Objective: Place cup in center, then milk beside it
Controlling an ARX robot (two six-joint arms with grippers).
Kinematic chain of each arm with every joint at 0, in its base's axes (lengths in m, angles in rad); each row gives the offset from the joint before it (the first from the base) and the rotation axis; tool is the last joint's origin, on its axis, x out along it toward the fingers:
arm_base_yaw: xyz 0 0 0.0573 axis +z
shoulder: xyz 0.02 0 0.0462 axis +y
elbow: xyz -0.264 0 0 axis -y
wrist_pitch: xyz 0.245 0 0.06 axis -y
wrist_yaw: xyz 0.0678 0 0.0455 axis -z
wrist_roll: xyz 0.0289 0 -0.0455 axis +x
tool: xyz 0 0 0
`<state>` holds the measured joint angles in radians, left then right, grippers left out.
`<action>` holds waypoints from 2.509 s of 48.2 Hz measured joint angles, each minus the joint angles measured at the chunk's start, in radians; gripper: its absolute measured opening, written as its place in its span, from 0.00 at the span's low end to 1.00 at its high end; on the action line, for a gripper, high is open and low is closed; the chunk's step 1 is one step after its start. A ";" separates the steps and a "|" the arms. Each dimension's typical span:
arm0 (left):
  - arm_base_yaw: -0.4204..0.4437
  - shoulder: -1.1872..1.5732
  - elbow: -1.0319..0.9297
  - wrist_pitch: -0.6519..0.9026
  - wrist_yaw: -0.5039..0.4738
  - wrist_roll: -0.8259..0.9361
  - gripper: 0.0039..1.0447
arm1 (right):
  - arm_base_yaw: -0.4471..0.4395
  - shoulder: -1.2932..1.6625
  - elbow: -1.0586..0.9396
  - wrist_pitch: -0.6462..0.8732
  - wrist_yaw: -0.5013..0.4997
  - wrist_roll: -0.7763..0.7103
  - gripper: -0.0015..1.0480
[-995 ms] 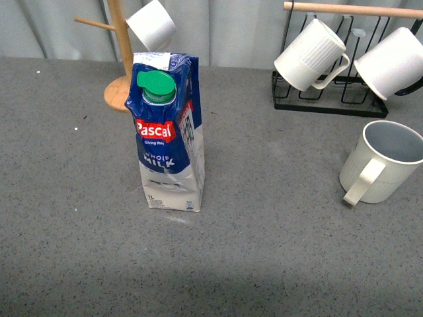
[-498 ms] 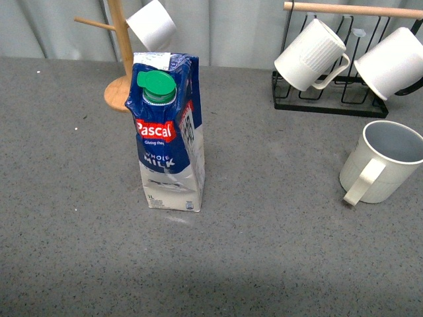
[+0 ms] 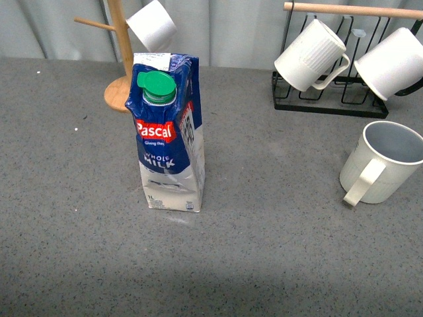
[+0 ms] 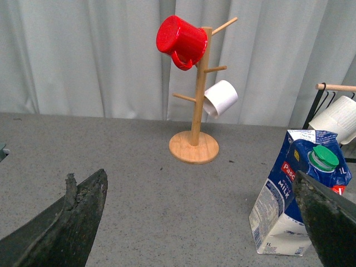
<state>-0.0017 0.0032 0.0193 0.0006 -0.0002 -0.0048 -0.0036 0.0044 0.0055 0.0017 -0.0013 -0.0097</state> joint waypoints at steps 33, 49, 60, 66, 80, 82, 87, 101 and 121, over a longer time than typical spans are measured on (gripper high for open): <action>0.000 0.000 0.000 0.000 0.000 0.000 0.94 | 0.000 0.000 0.000 0.000 0.000 0.000 0.91; 0.000 0.000 0.000 0.000 0.000 0.000 0.94 | 0.000 0.000 0.000 0.000 0.000 0.000 0.91; 0.000 0.000 0.000 0.000 0.000 0.000 0.94 | 0.000 0.000 0.000 0.000 0.000 0.000 0.91; 0.000 0.000 0.000 0.000 0.000 0.000 0.94 | 0.000 0.000 0.000 0.000 0.000 0.000 0.91; 0.000 0.000 0.000 0.000 0.000 0.000 0.94 | 0.047 0.260 0.018 0.201 0.325 -0.154 0.91; 0.000 0.000 0.000 0.000 0.000 0.000 0.94 | 0.026 0.367 0.028 0.279 0.293 -0.159 0.91; 0.000 0.000 0.000 0.000 0.000 0.000 0.94 | -0.005 0.606 0.089 0.415 0.229 -0.158 0.91; 0.000 0.000 0.000 0.000 0.000 0.000 0.94 | -0.037 1.308 0.391 0.460 0.095 -0.106 0.91; 0.000 0.000 0.000 0.000 0.000 0.000 0.94 | -0.042 1.761 0.706 0.287 0.089 0.022 0.91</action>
<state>-0.0017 0.0032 0.0193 0.0006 -0.0002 -0.0044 -0.0452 1.7653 0.7116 0.2890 0.0872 0.0120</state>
